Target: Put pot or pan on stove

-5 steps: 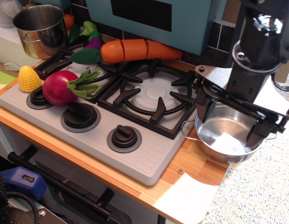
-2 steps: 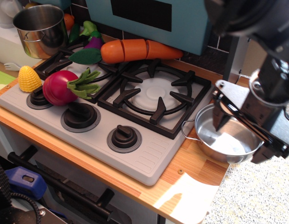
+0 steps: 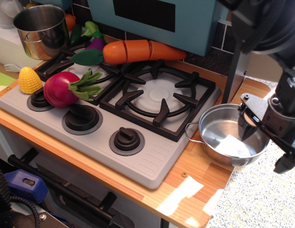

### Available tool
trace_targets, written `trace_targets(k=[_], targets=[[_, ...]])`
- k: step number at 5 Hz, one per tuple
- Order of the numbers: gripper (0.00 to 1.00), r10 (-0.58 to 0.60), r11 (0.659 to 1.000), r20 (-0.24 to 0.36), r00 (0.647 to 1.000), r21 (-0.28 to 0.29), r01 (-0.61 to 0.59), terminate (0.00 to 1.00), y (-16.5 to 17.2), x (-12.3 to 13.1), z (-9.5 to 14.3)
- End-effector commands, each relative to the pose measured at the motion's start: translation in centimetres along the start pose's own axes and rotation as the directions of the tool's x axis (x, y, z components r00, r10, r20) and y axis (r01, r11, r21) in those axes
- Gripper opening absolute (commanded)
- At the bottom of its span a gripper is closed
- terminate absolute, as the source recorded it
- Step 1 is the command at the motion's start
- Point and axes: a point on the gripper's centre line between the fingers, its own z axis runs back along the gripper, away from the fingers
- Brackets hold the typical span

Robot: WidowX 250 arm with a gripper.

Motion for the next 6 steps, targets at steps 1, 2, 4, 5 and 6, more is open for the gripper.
trace_targets(k=[1, 2, 4, 5, 6], targets=[[1.0, 0.018, 0.999, 0.071, 0.997, -0.052, -0.014, 0.0, 0.3, 2.4, -1.0], [1.0, 0.04, 0.996, 0.072, 0.997, -0.079, -0.034, 0.0, 0.3, 2.8, -2.2], [0.0, 0.07, 0.996, 0.073, 0.995, -0.067, -0.065, 0.0, -0.3, 1.8, -2.9], [0.0, 0.077, 0.995, 0.066, 0.995, -0.062, -0.073, 0.0, -0.5, 1.6, -2.6], [0.0, 0.093, 0.995, 0.035, 0.995, -0.044, -0.092, 0.0, -0.9, 1.4, -1.3]])
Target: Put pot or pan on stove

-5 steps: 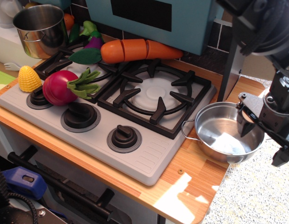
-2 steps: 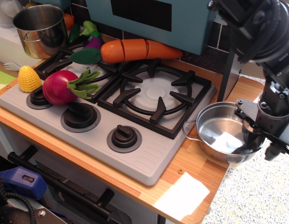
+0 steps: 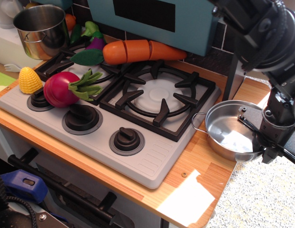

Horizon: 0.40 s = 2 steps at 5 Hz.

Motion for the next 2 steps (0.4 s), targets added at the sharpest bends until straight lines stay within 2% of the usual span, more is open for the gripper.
trace_targets(k=[1, 2], targets=[[0.0, 0.039, 0.998, -0.016, 0.999, 0.044, -0.038, 0.0, -0.7, 0.9, 4.9], [0.0, 0.036, 0.993, -0.078, 0.996, 0.118, -0.026, 0.0, -0.1, 0.7, 8.5]])
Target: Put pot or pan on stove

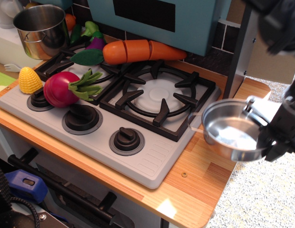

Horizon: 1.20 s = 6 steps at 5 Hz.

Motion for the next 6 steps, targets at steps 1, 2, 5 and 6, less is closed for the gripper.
trace_targets(k=[1, 2, 5, 6], targets=[[0.0, -0.015, 0.997, 0.022, 1.0, 0.08, 0.013, 0.0, 2.1, -0.2, 5.5], [0.0, -0.091, 0.991, 0.037, 0.995, 0.105, 0.086, 0.0, 5.5, -1.0, 6.1], [0.0, -0.235, 0.971, 0.18, 0.955, 0.089, 0.222, 0.0, 11.3, -3.7, 0.6], [0.0, -0.287, 0.958, 0.211, 0.934, 0.085, 0.275, 0.0, 12.5, -2.6, -0.7]])
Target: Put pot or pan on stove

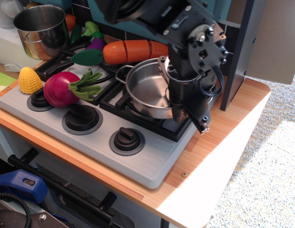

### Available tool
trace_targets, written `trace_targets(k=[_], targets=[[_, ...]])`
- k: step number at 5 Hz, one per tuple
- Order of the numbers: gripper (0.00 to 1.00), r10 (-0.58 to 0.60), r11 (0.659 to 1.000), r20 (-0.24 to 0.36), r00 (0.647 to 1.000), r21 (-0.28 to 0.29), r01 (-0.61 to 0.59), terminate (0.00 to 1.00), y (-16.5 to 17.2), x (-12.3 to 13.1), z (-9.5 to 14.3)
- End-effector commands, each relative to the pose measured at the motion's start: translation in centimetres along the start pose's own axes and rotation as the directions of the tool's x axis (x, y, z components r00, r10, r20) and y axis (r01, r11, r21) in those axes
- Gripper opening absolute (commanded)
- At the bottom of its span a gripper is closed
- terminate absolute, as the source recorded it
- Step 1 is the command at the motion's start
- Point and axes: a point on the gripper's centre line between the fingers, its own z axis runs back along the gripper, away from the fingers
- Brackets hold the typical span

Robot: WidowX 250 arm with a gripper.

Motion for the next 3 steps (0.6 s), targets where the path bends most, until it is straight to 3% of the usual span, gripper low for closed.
trace_targets(k=[1, 2, 3], targets=[[0.0, -0.063, 0.998, 0.076, 0.995, -0.005, 0.063, 0.0, 4.08, 3.03, -1.4], [1.0, -0.05, 0.998, 0.089, 0.995, -0.031, 0.053, 0.0, 4.54, 3.53, -2.06], [1.0, -0.05, 0.998, 0.089, 0.995, -0.031, 0.053, 1.0, 4.54, 3.53, -2.06]])
